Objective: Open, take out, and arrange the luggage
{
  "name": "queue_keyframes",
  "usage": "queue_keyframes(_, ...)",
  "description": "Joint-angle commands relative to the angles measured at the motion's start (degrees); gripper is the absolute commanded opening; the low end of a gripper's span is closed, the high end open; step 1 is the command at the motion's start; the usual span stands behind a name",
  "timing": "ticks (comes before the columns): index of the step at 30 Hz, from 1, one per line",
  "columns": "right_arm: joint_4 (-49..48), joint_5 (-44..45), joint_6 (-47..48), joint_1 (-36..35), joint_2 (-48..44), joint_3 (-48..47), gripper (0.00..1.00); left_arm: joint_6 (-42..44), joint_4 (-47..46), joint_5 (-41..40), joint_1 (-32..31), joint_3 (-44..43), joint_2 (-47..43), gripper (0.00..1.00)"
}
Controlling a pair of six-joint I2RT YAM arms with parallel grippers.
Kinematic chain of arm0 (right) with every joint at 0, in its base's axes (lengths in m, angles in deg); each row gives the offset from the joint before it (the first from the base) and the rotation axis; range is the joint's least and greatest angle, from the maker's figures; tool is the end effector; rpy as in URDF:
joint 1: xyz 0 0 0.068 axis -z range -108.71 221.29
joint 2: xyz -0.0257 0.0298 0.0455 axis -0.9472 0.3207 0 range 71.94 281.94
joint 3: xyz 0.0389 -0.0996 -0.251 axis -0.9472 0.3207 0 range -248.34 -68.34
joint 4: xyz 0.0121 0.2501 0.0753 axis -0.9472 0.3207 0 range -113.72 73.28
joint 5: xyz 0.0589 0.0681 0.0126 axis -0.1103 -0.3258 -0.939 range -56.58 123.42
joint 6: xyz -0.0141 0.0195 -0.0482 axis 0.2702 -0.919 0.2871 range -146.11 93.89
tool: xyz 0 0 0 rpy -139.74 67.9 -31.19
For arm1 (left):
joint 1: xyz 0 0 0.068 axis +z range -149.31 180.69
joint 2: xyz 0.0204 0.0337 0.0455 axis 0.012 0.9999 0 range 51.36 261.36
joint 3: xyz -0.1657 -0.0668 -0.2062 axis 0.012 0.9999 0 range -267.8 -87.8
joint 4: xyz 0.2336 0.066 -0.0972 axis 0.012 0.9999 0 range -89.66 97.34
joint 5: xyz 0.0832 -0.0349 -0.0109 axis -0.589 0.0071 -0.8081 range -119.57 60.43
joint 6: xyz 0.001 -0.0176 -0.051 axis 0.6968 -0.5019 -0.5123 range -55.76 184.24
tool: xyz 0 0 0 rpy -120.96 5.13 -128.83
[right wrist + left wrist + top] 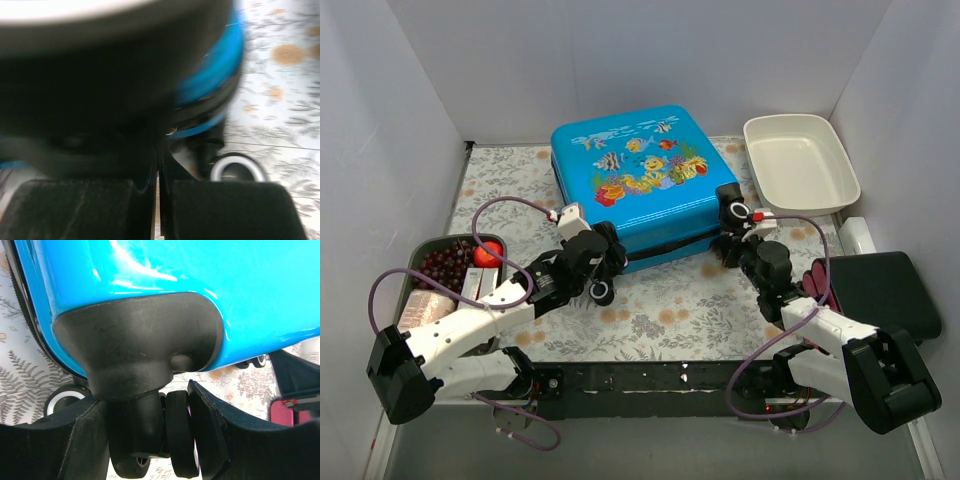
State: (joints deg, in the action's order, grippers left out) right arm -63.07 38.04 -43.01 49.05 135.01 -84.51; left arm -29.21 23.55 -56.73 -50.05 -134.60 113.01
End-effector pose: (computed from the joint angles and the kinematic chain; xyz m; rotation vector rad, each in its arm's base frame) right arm 0.2049 0.0806 0.1967 -0.0193 1.7216 0.4396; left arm 0.1583 -0.1678 0.2760 -1.0819 2.0289 -0.8890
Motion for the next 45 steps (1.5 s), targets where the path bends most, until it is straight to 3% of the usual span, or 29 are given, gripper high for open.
queue_keyframes(1, -7.9, -15.8, 0.8, -9.1, -1.3, -0.6, 0.01, -2.7, -11.0, 11.0, -4.7, -2.9, 0.8, 0.00)
queue_keyframes(11, -7.0, -8.4, 2.9, -20.2, 1.2, -2.5, 0.01, -3.6, -12.6, 12.3, -5.5, -3.6, 1.7, 0.00)
queue_keyframes(25, -5.9, -2.2, 6.2, -38.2, 14.0, -13.5, 0.01, -4.3, -12.3, 10.7, -7.0, -3.3, 1.7, 0.00)
queue_keyframes(39, -13.6, -2.5, 5.0, -46.1, 24.1, -18.4, 0.01, -7.8, -11.2, 9.5, -8.0, -1.3, -0.6, 0.00)
queue_keyframes(45, -12.9, 6.4, 3.3, -45.8, 21.7, -16.4, 0.01, -9.0, -9.1, 8.6, -8.0, -0.1, -4.2, 0.00)
